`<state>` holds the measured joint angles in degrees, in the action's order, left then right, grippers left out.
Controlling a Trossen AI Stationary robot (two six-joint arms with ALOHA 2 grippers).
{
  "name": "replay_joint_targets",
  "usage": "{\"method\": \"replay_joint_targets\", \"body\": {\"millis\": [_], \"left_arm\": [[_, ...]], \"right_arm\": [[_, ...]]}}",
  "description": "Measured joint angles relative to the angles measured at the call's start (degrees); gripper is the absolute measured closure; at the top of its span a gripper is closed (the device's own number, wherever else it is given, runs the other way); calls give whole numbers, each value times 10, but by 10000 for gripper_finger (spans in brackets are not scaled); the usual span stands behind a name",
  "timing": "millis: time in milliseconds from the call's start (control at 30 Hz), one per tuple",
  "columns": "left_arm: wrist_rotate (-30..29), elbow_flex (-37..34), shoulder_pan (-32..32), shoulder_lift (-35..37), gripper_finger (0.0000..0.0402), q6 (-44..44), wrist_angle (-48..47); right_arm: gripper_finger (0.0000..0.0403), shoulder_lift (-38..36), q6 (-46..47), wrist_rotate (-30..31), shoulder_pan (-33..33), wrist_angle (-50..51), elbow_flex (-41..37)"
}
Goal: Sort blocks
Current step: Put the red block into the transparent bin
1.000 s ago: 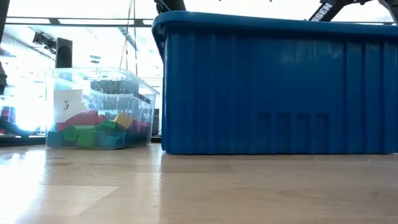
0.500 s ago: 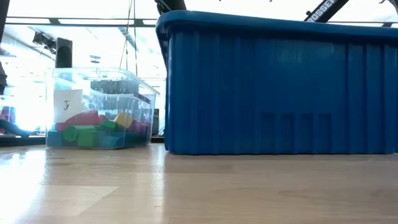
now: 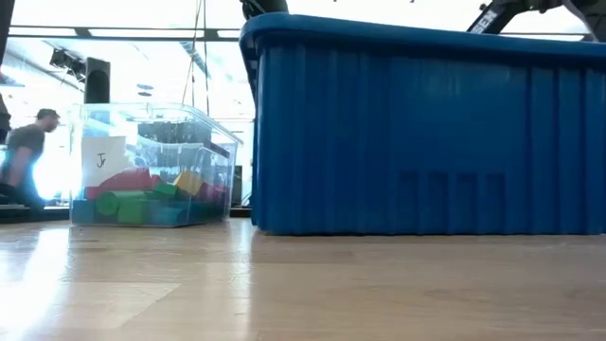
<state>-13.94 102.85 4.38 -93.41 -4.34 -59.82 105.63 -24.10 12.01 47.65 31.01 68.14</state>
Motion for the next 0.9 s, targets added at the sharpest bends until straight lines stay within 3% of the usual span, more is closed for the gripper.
{"method": "replay_joint_targets", "body": {"millis": [233,400,567,733,900], "left_arm": [[6,0,-1,0,173,4,0],[6,0,-1,0,173,7,1],[-14,0,-1,0,173,5,23],[-29,0,0,0,173,-2,45],[-22,0,-1,1,173,-29,80]], "right_arm": [[185,35,8,-12,-4,7,4],[273,18,25,-35,-4,6,1],[281,-23,19,-71,-2,14,-4],[281,-99,23,-194,-4,11,-2],[281,-192,28,-376,-24,4,-1]]}}
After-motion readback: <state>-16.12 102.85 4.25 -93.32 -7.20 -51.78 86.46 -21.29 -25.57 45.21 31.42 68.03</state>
